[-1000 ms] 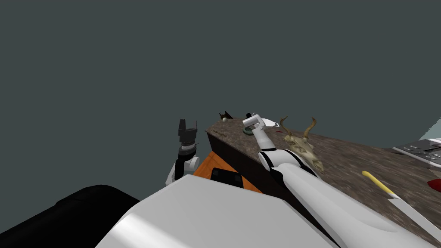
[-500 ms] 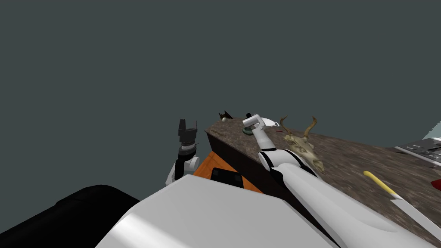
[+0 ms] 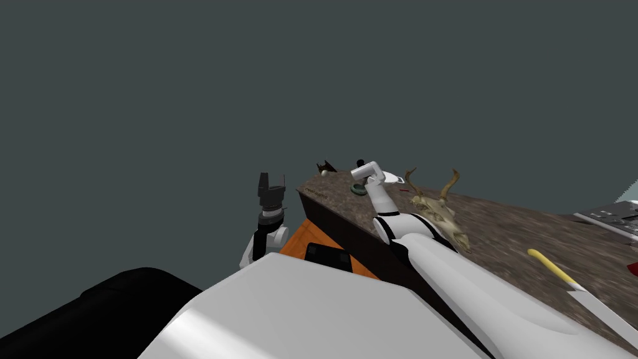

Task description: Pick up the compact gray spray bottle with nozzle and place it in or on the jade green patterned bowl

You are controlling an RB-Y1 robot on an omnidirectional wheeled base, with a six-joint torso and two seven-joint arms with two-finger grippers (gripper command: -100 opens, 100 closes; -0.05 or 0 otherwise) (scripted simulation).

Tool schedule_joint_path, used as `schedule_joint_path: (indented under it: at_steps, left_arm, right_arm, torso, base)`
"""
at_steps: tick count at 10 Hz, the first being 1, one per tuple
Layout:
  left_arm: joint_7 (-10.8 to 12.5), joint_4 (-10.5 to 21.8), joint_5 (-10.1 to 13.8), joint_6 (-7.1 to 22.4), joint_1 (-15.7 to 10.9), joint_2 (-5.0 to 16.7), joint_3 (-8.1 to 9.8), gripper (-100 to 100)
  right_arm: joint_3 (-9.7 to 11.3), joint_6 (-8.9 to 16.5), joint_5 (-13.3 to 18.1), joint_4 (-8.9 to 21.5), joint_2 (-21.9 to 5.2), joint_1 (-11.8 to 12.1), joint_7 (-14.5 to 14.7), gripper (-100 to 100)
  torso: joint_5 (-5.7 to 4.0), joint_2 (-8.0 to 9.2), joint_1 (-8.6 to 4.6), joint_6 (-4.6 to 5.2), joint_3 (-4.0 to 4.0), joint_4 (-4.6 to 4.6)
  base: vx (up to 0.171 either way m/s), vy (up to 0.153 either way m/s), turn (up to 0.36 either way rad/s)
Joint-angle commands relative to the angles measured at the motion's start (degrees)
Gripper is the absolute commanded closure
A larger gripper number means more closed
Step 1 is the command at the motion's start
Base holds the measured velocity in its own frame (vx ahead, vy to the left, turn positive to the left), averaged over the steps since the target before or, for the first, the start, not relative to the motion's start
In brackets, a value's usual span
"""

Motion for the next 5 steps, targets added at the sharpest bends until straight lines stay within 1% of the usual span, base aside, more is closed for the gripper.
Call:
schedule_joint_path:
  at_steps: [1,3,4,5]
  left_arm:
    - [0.0,0.0,0.0,0.0,0.0,0.0,0.0,0]
    - [0.0,0.0,0.0,0.0,0.0,0.0,0.0,0]
    - [0.0,0.0,0.0,0.0,0.0,0.0,0.0,0]
    - [0.0,0.0,0.0,0.0,0.0,0.0,0.0,0]
  right_arm:
    - [-0.2,1.7,-0.2,-0.9,0.0,-0.9,0.9,-100]
    - [-0.5,3.5,-0.4,-1.9,0.0,-1.9,1.8,-100]
    - [-0.8,5.2,-0.6,-2.9,0.1,-2.9,2.7,-100]
    - [-0.5,4.3,-0.4,-3.2,0.1,-1.8,2.1,-100]
  torso:
    - [0.0,0.0,0.0,0.0,0.0,0.0]
    - [0.0,0.01,0.01,0.0,0.0,0.0]
    - [0.0,0.01,0.01,0.0,0.0,0.0]
    - [0.0,0.01,0.0,0.0,0.01,0.0]
  base:
    - [0.005,-0.009,0.005]
    - [0.005,-0.008,0.005]
    - [0.007,-0.01,0.006]
    - [0.0,0.0,0.0]
